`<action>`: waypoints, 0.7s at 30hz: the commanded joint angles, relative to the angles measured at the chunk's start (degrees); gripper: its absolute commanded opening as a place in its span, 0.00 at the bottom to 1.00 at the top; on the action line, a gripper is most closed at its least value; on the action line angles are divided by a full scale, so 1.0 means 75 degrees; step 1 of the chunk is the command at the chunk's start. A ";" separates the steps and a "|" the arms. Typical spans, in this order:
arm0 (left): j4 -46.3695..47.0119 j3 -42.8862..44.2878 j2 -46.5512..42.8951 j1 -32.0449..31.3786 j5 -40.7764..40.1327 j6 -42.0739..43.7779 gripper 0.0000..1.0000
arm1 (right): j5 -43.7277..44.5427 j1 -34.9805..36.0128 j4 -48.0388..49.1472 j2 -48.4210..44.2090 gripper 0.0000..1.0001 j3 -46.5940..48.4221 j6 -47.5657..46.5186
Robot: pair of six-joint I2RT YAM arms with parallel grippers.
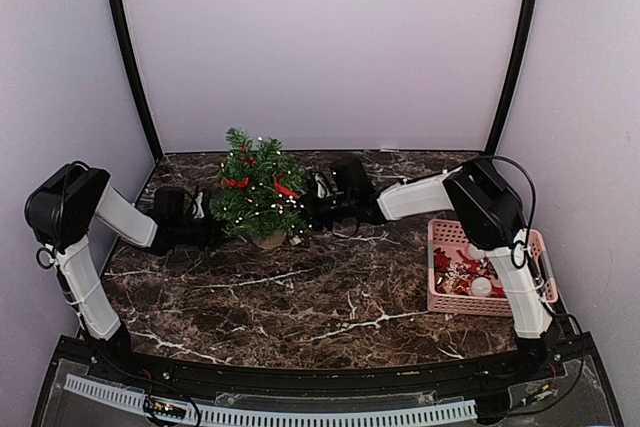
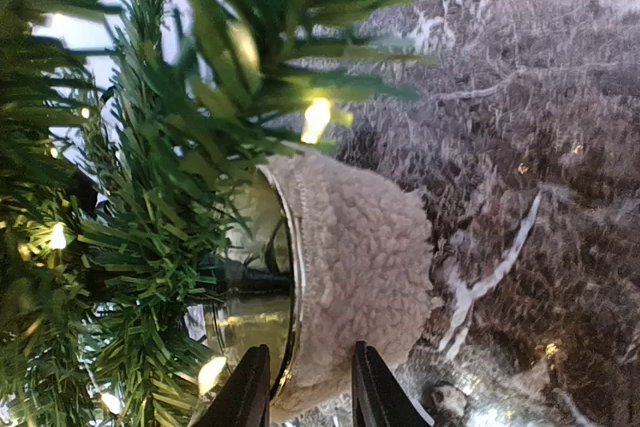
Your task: Decorate the small christmas tree
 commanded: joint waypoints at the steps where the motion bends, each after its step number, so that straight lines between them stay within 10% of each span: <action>1: -0.0067 0.0249 0.0118 -0.0074 0.0272 0.0237 0.64 | 0.0183 0.0215 0.0465 -0.0624 0.28 -0.0550 0.0189; 21: 0.0301 0.0603 0.0622 -0.0420 0.0744 0.0260 0.63 | 0.1084 0.0715 0.1857 -0.1686 0.24 -0.2410 0.1251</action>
